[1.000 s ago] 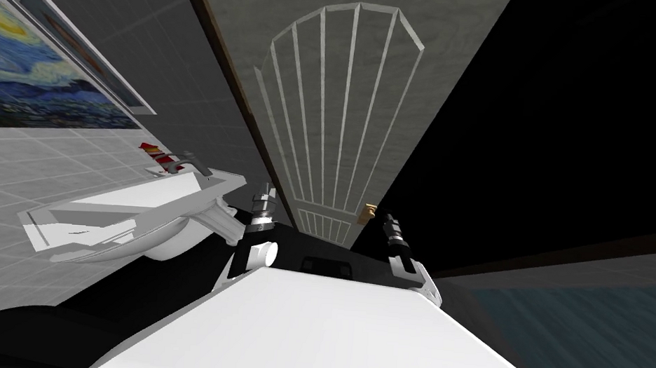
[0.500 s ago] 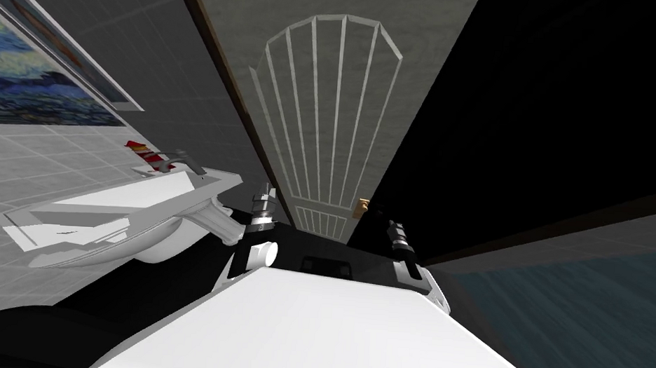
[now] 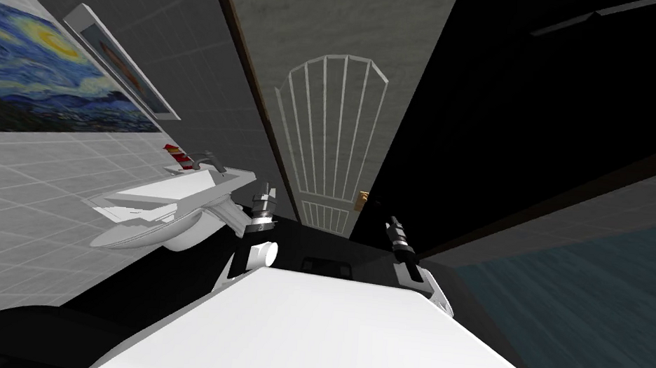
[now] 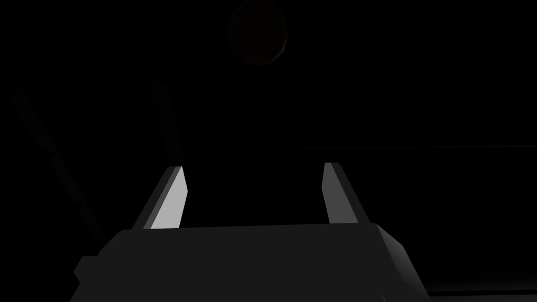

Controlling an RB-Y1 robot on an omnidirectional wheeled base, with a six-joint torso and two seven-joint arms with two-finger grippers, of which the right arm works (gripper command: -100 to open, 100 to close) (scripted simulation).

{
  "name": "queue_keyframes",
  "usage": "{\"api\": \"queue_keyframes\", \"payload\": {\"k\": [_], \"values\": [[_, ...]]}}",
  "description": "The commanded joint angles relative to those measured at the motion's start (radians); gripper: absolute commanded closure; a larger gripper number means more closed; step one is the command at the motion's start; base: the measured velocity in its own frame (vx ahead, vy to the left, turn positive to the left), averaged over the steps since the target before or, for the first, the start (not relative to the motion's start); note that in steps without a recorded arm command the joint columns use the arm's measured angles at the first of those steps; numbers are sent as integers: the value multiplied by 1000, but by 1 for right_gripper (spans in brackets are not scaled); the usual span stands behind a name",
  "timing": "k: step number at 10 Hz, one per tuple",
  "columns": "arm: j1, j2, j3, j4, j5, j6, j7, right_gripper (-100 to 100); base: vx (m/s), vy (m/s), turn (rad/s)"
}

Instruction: Pull the door open

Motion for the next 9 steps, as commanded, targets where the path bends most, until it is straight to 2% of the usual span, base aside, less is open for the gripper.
{"api": "queue_keyframes", "payload": {"k": [1,2,5,7,9], "values": [[0,0,0,0,0,0,0,-100,-76,63,17],[12,-11,-29,14,-5,7,2,-100,-20,-20,-156],[16,-22,-75,40,-15,23,16,-100,53,-72,-134],[3,-18,-72,42,-15,23,20,-100,163,-58,43],[-20,-6,-52,38,-13,19,23,-100,213,19,108]]}}
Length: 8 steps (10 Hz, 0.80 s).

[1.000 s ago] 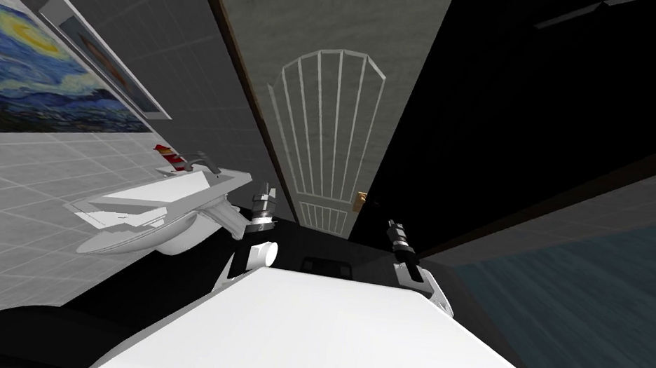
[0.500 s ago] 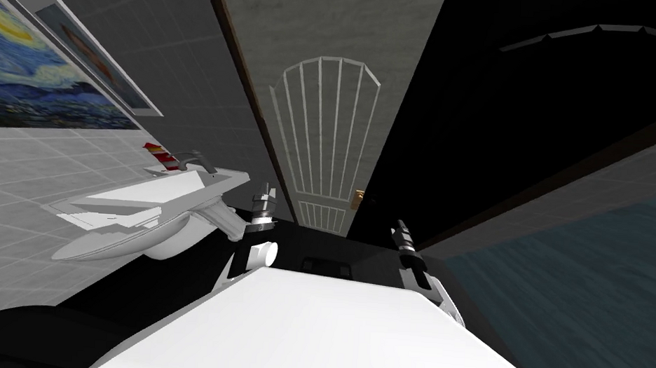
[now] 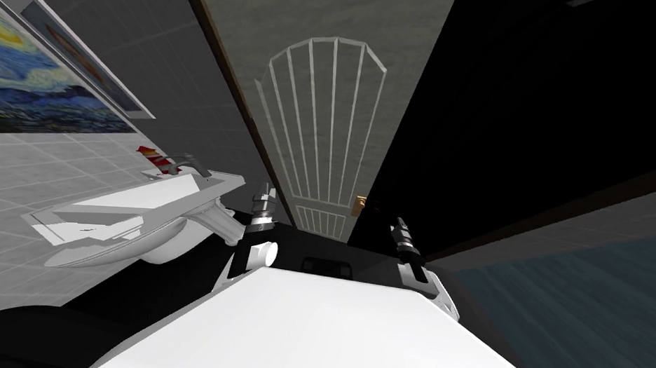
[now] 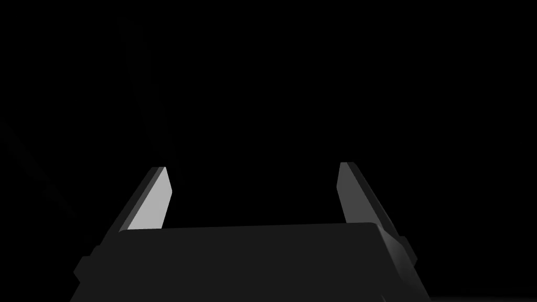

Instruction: Pull the door open

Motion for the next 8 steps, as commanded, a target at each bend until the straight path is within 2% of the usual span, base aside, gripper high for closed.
{"api": "queue_keyframes", "payload": {"k": [1,2,3,4,8], "values": [[-8,9,19,-14,1,-5,-2,-100,231,78,153],[-24,18,38,-20,4,-9,-1,-100,228,125,164],[-14,12,28,-21,3,-3,-2,-100,104,62,30],[-14,12,28,-21,3,-3,-2,100,-12,-8,-29],[-14,12,28,-21,3,-3,-2,100,-27,-17,-1]]}}
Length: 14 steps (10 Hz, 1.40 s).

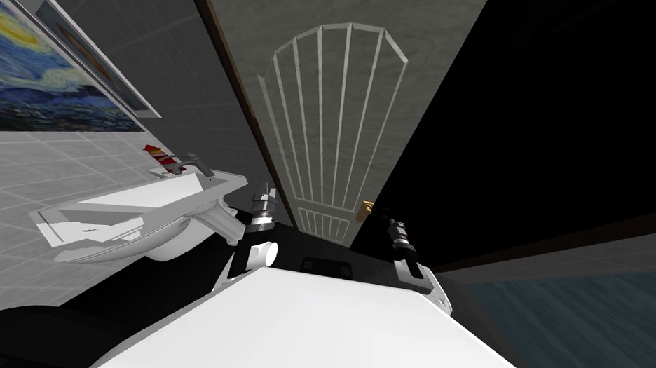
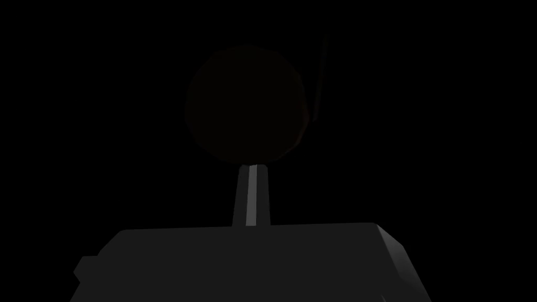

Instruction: Pull the door open

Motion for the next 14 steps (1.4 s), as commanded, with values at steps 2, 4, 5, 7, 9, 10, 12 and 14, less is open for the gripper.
{"api": "queue_keyframes", "payload": {"k": [2,4,5,7,9,10,12,14], "values": [[20,-10,-17,3,-2,3,-4,-100,-83,-23,-70],[33,-14,-16,-3,-1,0,-11,-100,-208,-31,-58],[38,-14,-10,-8,1,-3,-15,-100,-185,20,30],[43,-11,14,-25,7,-13,-26,-100,-181,63,69],[42,-3,50,-46,15,-27,-38,-100,-163,96,96],[41,-6,38,-41,12,-18,-33,-100,-69,50,10],[57,-20,-2,-15,4,-9,-26,-100,-43,-51,-162],[59,-27,-37,11,-4,0,-14,-100,65,-104,-108]]}}
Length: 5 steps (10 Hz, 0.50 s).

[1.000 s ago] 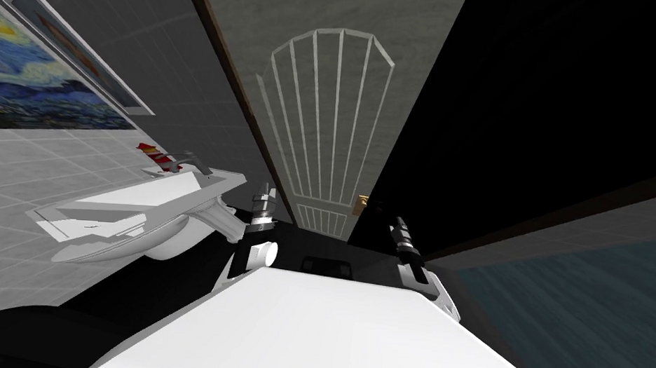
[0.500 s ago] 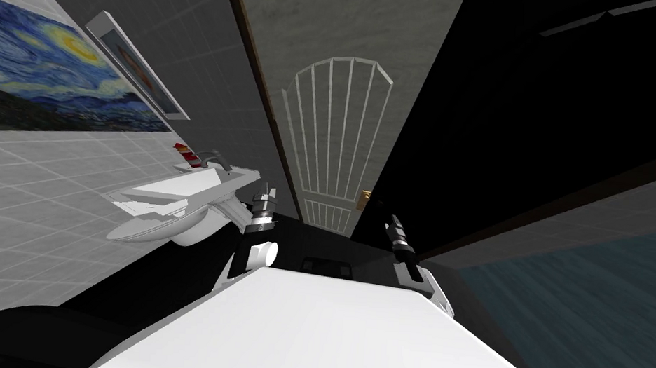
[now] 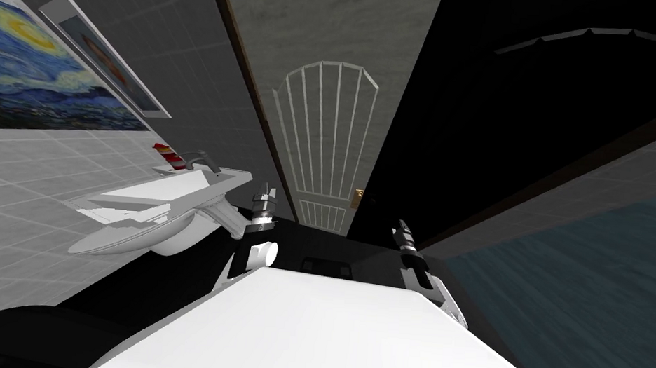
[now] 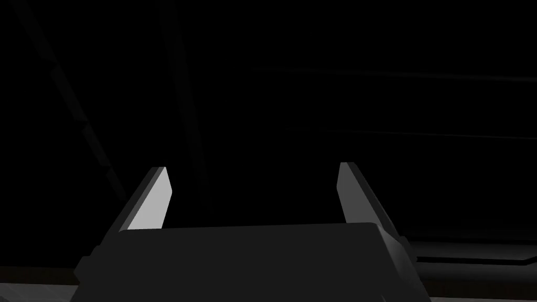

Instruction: Pull the door open

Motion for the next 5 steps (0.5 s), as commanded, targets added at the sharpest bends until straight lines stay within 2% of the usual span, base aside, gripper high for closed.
{"api": "queue_keyframes", "payload": {"k": [1,3,5], "values": [[-5,-1,-14,17,-4,1,7,-100,171,-90,-13],[-23,6,-4,18,-3,-2,12,-100,188,-30,70],[-45,17,17,13,-1,-7,14,-100,205,26,117]]}}
